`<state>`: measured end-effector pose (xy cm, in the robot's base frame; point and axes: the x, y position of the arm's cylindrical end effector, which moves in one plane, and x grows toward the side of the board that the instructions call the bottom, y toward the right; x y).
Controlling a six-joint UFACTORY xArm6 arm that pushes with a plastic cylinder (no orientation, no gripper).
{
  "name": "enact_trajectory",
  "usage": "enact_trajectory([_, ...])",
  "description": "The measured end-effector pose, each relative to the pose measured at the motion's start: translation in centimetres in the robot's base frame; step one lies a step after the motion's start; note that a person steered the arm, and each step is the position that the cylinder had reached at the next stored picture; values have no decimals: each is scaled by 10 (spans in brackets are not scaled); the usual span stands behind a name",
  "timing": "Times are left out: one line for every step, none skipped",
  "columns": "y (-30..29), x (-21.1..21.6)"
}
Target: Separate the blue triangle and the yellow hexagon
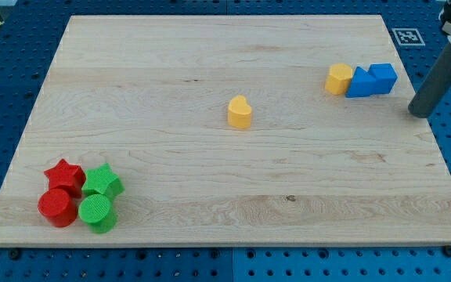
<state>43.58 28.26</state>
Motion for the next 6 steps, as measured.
enact_trajectory([-1, 0])
enact_trajectory([-1, 0])
enact_trajectory([-16, 0])
enact_trajectory([-50, -15])
enact_trajectory([-58, -26])
enact_trajectory([-76, -43])
